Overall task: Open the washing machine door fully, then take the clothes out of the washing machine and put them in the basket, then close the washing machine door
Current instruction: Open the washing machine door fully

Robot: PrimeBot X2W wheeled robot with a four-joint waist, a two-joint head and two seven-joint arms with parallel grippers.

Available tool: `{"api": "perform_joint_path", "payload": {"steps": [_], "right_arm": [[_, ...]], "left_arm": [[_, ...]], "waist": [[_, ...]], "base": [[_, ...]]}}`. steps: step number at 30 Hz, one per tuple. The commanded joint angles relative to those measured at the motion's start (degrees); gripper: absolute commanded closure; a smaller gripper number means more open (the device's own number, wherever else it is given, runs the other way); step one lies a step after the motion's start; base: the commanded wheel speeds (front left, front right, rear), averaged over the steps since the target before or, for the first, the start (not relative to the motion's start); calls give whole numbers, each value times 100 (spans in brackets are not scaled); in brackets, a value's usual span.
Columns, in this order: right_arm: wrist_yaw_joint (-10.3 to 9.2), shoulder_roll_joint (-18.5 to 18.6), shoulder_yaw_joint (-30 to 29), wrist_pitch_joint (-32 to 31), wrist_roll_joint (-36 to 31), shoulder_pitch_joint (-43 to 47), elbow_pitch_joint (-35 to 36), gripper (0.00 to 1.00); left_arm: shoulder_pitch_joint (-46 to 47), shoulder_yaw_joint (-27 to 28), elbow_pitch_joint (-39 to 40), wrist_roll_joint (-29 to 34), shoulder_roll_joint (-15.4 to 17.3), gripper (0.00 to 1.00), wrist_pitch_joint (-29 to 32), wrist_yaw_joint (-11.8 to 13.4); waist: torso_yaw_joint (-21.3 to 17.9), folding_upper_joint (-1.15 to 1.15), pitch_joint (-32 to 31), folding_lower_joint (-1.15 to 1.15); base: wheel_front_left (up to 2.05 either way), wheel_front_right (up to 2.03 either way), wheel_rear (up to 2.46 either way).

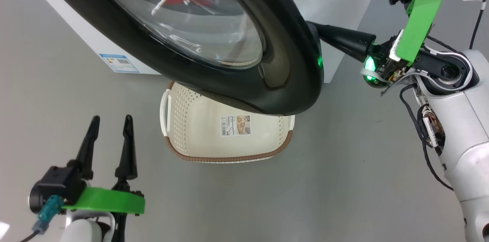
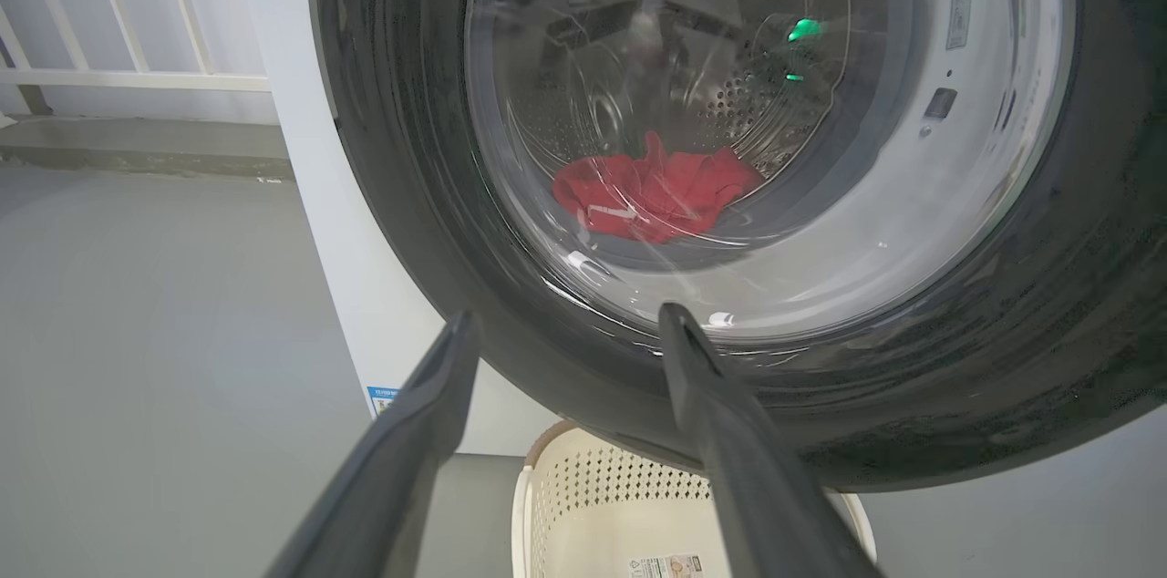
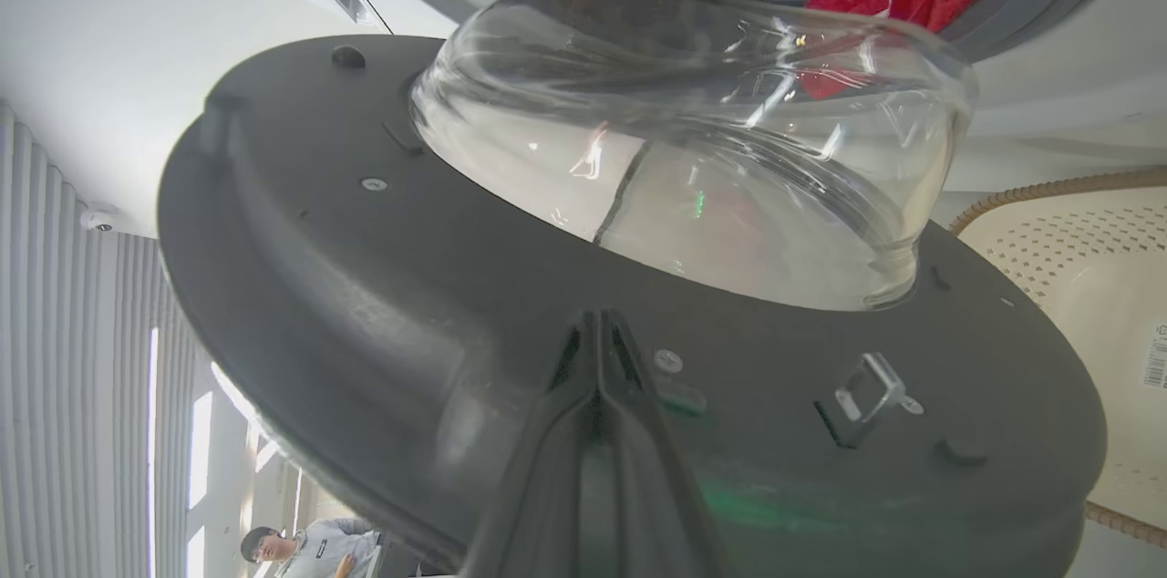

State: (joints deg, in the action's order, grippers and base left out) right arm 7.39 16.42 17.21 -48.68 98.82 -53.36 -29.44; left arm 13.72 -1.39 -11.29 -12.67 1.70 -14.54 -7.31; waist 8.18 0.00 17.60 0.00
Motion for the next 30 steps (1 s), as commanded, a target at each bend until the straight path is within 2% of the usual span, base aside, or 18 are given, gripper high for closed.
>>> {"api": "perform_joint_path", "payload": {"steps": [1,10,11,12,15,16,26,30], "right_arm": [[10,-73,-62,130,-89,134,236,100],[10,-13,-392,647,-336,347,598,100],[10,1,-443,703,-358,378,665,97],[10,21,-491,767,-393,414,748,82],[10,97,-583,917,-537,587,1076,51],[10,121,-604,976,-599,670,1208,0],[10,414,-606,2104,-1534,1825,3166,0],[10,577,-452,2705,-1932,2244,3704,0]], "left_arm": [[-84,188,90,46,118,0,-46,-15],[-163,204,84,98,119,0,-46,-17],[-170,203,85,100,120,0,-46,-17],[-176,202,88,100,121,0,-46,-17],[-200,204,95,98,127,0,-46,-17],[-211,207,97,98,128,0,-46,-17],[-282,263,190,101,138,0,-46,-17],[-281,281,215,103,147,0,-46,-17]], "waist": [[-11,0,-28,0],[-46,0,-167,0],[-48,0,-181,0],[-51,0,-195,0],[-66,0,-237,0],[-73,0,-250,0],[-154,0,-281,0],[-198,0,-259,0]], "base": [[0,0,0],[0,0,0],[0,0,0],[0,0,0],[0,0,0],[0,0,0],[0,0,0],[0,0,0]]}}
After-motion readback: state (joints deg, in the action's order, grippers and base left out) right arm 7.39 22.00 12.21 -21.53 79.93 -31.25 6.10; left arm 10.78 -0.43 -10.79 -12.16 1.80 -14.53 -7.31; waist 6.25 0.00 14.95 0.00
